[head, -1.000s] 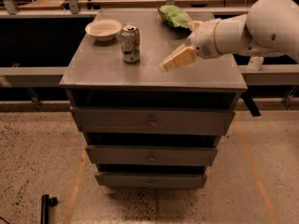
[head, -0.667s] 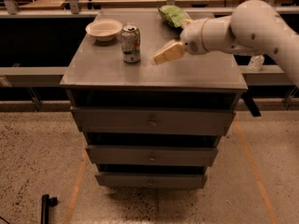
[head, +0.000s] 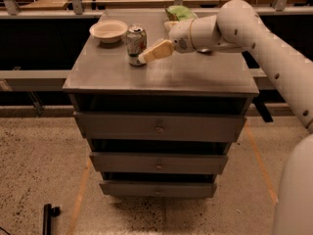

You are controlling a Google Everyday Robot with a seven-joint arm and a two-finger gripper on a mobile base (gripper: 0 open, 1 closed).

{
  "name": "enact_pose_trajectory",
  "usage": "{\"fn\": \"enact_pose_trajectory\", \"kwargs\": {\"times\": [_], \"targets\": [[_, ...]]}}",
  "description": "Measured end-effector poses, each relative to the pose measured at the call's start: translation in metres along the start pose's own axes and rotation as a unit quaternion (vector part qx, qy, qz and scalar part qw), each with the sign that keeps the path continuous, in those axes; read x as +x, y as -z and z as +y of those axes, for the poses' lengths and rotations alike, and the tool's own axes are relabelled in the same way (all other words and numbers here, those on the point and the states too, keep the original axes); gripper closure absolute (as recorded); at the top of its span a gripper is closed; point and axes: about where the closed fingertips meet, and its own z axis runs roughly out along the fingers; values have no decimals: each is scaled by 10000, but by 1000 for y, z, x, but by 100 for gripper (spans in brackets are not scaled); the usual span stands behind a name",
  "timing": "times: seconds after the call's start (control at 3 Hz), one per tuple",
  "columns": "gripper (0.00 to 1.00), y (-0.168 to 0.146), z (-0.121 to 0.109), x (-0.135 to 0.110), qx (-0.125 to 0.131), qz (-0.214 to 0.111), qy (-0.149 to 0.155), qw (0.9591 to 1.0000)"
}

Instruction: Knock 7up can over

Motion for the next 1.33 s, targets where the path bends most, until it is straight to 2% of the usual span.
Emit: {"fn": "enact_pose_trajectory", "kwargs": {"times": [0.33,0.67,1.33], "targets": [[0,-24,-1,-2,-199,-229,-119,9995],[16,-43,0,-5,-367,-378,-87,9986],[62,-63,1,-11,-602,-498,137,9968]]}}
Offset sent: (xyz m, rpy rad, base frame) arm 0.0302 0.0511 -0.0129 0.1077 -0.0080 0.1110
